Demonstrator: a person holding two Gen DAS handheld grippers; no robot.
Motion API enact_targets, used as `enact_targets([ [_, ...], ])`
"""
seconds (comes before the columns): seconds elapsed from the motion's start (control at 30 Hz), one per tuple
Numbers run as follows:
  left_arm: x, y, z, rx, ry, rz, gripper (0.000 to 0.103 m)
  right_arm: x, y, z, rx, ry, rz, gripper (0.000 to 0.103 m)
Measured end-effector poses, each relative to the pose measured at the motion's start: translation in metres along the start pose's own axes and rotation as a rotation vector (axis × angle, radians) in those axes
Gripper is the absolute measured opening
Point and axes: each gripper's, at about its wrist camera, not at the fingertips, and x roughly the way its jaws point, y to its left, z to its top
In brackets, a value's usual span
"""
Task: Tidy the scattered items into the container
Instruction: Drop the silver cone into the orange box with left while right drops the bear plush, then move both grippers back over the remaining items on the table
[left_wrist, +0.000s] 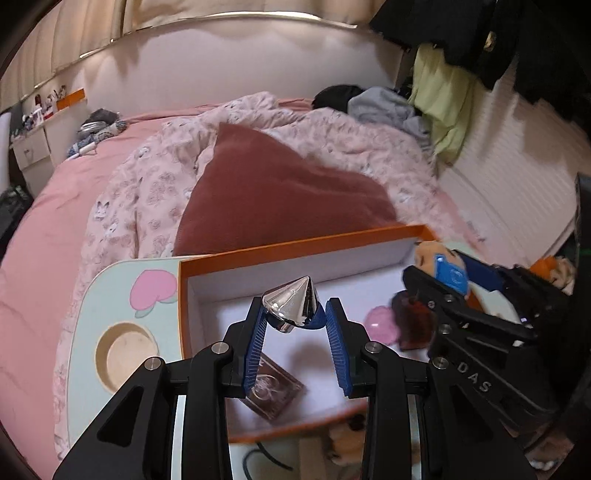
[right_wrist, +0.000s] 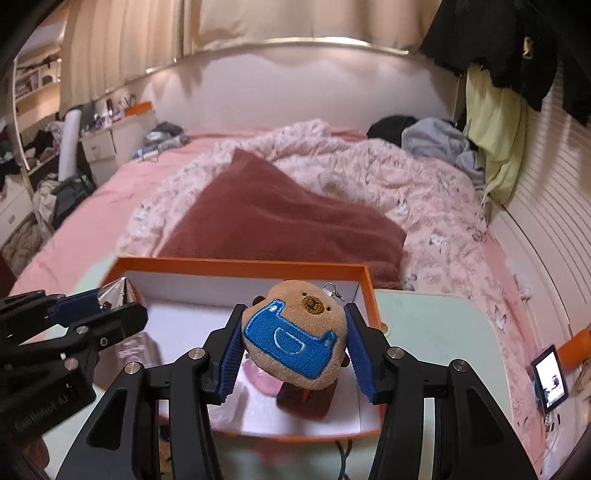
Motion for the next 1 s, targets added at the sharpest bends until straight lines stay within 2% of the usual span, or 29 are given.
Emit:
enact_targets([
  [0.13,0.012,0.005,0.0,-0.026,0.029,-0.025,0.034,0.009,0.0,-0.007,-0.004,0.019,-0.014,0.051],
  [0.23,0.013,0.003,-0.002,-0.007,0.019,-0.006,0.034,0.012,0.0,-0.009,-0.004,0.027,-0.013,0.052],
  [0.3,0.012,0.004,-0.004,-0.008,0.001,-0.006,0.04,0.013,0.001,-0.01,-0.002,0.023,-0.013,0.055],
  [0.37,0.009,0.008,-0.006,-0.037,-0.017,-0.022,0.061,0.012,-0.001,-0.009,0.006,0.018,-0.023,0.059],
  [0.43,0.002,0.015,-0.008,-0.081,-0.052,-0.038,0.072,0.009,-0.004,-0.009,0.027,0.012,-0.029,0.068],
  [0.53,-0.009,0.019,-0.011,-0.108,-0.072,-0.055,0.073,0.0,-0.009,-0.01,0.061,-0.011,-0.01,0.073],
  [0.67,-0.034,0.018,-0.017,-0.068,-0.072,-0.051,0.073,-0.023,-0.012,-0.014,0.075,-0.021,0.011,0.074],
  [0.77,-0.06,0.014,-0.032,-0.033,-0.077,-0.059,0.074,-0.05,-0.007,-0.025,0.078,-0.032,0.029,0.076],
  [0.8,-0.065,0.013,-0.04,-0.015,-0.069,-0.06,0.08,-0.059,-0.005,-0.031,0.077,-0.035,0.035,0.081],
  [0.87,-0.075,0.01,-0.061,0.012,-0.046,-0.051,0.082,-0.078,-0.004,-0.051,0.083,-0.024,0.055,0.087],
  [0.9,-0.08,0.009,-0.075,0.021,-0.031,-0.065,0.082,-0.084,-0.003,-0.06,0.092,-0.016,0.072,0.091],
  [1.0,-0.094,0.007,-0.114,0.023,0.016,-0.124,0.082,-0.099,-0.001,-0.096,0.095,0.035,0.113,0.092],
])
